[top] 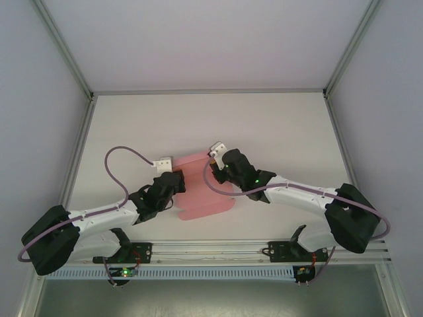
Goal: Assemble paper box
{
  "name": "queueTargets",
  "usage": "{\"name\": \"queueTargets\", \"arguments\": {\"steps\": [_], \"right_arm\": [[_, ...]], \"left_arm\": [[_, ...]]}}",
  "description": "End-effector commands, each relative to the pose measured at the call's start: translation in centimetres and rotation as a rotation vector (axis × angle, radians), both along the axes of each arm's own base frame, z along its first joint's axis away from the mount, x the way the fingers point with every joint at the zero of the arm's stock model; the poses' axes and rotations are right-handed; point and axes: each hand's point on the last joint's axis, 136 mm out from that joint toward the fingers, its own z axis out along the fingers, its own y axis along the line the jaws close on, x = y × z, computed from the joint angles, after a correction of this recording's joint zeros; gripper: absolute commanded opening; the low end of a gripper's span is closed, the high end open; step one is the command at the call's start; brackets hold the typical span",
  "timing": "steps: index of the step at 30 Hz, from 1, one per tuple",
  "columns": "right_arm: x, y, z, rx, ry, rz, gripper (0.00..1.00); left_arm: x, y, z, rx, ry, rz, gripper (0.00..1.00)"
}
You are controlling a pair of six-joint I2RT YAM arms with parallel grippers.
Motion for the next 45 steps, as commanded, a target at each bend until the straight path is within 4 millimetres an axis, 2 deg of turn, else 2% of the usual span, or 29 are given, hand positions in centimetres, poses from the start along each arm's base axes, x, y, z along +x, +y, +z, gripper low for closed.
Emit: {"name": "queueTargets", "arguments": {"steps": [1, 5, 8, 12, 16, 19, 24, 27, 30, 31, 33, 35, 38, 40, 41, 45], "right_arm": [[2.2, -2.1, 1.0, -0.037, -0.077, -0.234, 0.0], [3.6, -4.5, 0.7, -0.095, -0.125, -0.441, 0.0], [4.3, -6.6, 0.8, -0.22, -0.19, -0.603, 0.0], [4.7, -9.5, 1.1, -0.355, -0.245, -0.776, 0.0], [4.5, -11.3, 1.9, -0.373, -0.288, -0.851, 0.0], [4.3, -13.2, 3.1, -0.408, -0.343, -0.916, 0.0], [3.5, -15.9, 3.6, -0.442, -0.366, -0.983, 0.0], [3.1, -16.5, 3.6, -0.41, -0.367, -1.001, 0.0], [3.0, -16.8, 3.5, -0.387, -0.359, -1.003, 0.0], [3.0, -16.7, 3.3, -0.373, -0.35, -0.994, 0.0], [3.7, -15.3, 2.2, -0.314, -0.296, -0.901, 0.0], [4.3, -12.2, 1.1, -0.195, -0.24, -0.729, 0.0], [4.4, -7.7, 0.5, -0.013, -0.175, -0.512, 0.03], [4.2, -5.5, 0.7, 0.069, -0.152, -0.419, 0.07], [4.1, -4.6, 0.8, 0.101, -0.142, -0.376, 0.09], [3.4, -1.5, 0.4, 0.192, -0.089, -0.241, 0.29]], "left_arm": [[0.4, 0.0, 1.4, -0.026, -0.019, 0.048, 0.0], [0.7, 0.5, 1.2, -0.011, 0.011, 0.102, 0.0], [0.9, 1.8, 0.8, 0.032, 0.059, 0.208, 0.0], [0.4, 4.7, -0.1, 0.103, 0.123, 0.4, 0.0], [-0.8, 7.5, -0.8, 0.19, 0.171, 0.544, 0.0], [-1.4, 8.8, -1.3, 0.218, 0.193, 0.594, 0.0], [-2.5, 11.3, -1.5, 0.266, 0.219, 0.687, 0.0], [-3.0, 12.2, -1.1, 0.306, 0.217, 0.727, 0.0], [-3.0, 12.2, -1.2, 0.301, 0.217, 0.719, 0.0], [-2.6, 11.7, -1.3, 0.293, 0.212, 0.685, 0.0], [-1.6, 9.9, -1.6, 0.258, 0.195, 0.581, 0.0], [-0.6, 7.3, -1.7, 0.174, 0.167, 0.456, 0.0], [0.5, 4.0, -0.9, 0.059, 0.113, 0.291, 0.0], [0.8, 2.8, 0.0, 0.024, 0.09, 0.231, 0.0], [0.8, 2.3, 0.4, 0.012, 0.085, 0.207, 0.0], [0.9, 1.3, 1.1, -0.025, 0.079, 0.165, 0.0]]}}
